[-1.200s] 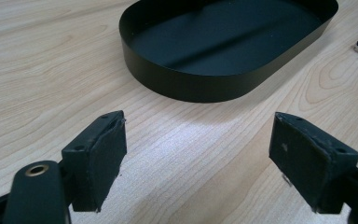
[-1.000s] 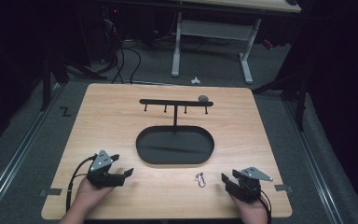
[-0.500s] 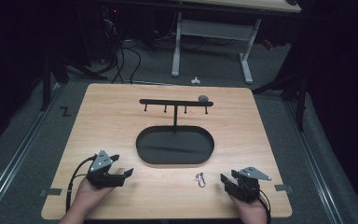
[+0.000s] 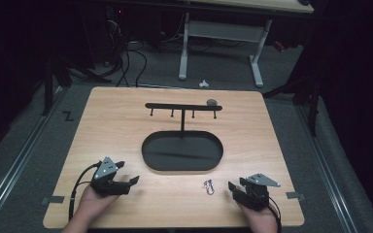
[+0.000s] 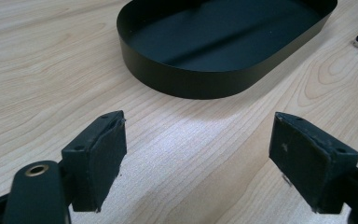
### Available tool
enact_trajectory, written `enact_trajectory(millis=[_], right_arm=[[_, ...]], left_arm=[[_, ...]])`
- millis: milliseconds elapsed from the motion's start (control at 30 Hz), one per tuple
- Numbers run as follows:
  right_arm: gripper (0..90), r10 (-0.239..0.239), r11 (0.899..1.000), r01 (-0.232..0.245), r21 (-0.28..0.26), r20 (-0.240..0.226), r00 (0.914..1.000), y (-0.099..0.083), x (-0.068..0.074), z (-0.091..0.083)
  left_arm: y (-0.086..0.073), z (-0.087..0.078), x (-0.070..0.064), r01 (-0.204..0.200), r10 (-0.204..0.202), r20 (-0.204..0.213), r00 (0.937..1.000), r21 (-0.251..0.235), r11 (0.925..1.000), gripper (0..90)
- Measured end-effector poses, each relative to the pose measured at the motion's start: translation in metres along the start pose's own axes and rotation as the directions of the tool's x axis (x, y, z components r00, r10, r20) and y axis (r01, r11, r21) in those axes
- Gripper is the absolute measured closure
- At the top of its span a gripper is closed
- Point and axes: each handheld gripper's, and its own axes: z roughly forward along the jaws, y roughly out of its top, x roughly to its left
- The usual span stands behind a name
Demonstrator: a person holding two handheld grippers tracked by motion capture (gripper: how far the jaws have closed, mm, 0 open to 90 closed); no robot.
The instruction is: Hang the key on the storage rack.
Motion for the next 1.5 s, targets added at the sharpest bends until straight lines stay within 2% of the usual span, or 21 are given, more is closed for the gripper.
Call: enact_trajectory(millis=[300, 400, 467, 533, 600, 867, 1067, 1233, 1267, 1300, 1500], right_arm=[[48.6, -0.028, 0.999, 0.027, 0.032, 0.022, 0.9994, 0.000, 0.004, 0.003], [48.6, -0.050, 0.997, 0.048, 0.059, 0.021, 0.9985, 0.001, 0.006, 0.004], [48.5, -0.060, 0.995, 0.059, 0.086, 0.005, 0.9982, 0.004, 0.006, 0.004], [48.5, -0.072, 0.989, 0.069, 0.133, 0.015, 0.9973, 0.011, 0.005, 0.004], [48.6, -0.088, 0.985, 0.082, 0.149, 0.030, 0.9957, 0.015, 0.005, 0.003], [48.6, -0.109, 0.975, 0.103, 0.198, 0.021, 0.9938, 0.021, 0.005, 0.003], [48.4, -0.119, 0.959, 0.113, 0.260, 0.005, 0.9929, 0.026, 0.005, 0.004], [48.4, -0.144, 0.934, 0.138, 0.329, -0.006, 0.9895, 0.034, 0.009, 0.003], [48.4, -0.158, 0.925, 0.148, 0.351, 0.000, 0.9874, 0.036, 0.010, 0.003], [48.4, -0.164, 0.920, 0.154, 0.360, -0.002, 0.9864, 0.038, 0.011, 0.003], [48.1, -0.159, 0.888, 0.155, 0.434, -0.028, 0.9868, 0.045, 0.020, 0.005]], left_arm=[[0.001, 0.000, 0.000, -0.010, 0.010, 0.010, 0.9999, -0.002, 0.9999, 19.5], [0.001, 0.000, -0.001, -0.020, 0.020, 0.013, 0.9997, 0.004, 0.9998, 19.5], [0.001, 0.000, -0.001, -0.022, 0.022, 0.015, 0.9996, 0.003, 0.9997, 19.4], [0.001, 0.000, 0.000, -0.023, 0.023, 0.016, 0.9996, 0.002, 0.9997, 19.5], [0.000, -0.001, 0.000, -0.021, 0.021, 0.016, 0.9997, -0.001, 0.9998, 19.4], [0.000, -0.003, 0.003, -0.009, 0.009, 0.019, 0.9998, -0.002, 1.0000, 19.5], [0.000, -0.003, 0.002, -0.009, 0.009, 0.020, 0.9998, -0.003, 1.0000, 19.5], [0.000, -0.003, 0.002, -0.013, 0.013, 0.027, 0.9995, 0.002, 0.9999, 19.5], [0.000, -0.003, 0.002, -0.013, 0.013, 0.030, 0.9995, 0.002, 0.9999, 19.5], [0.000, -0.003, 0.001, -0.015, 0.015, 0.031, 0.9994, 0.002, 0.9999, 19.5], [0.000, -0.002, 0.001, -0.017, 0.017, 0.034, 0.9993, 0.003, 0.9999, 19.5]])
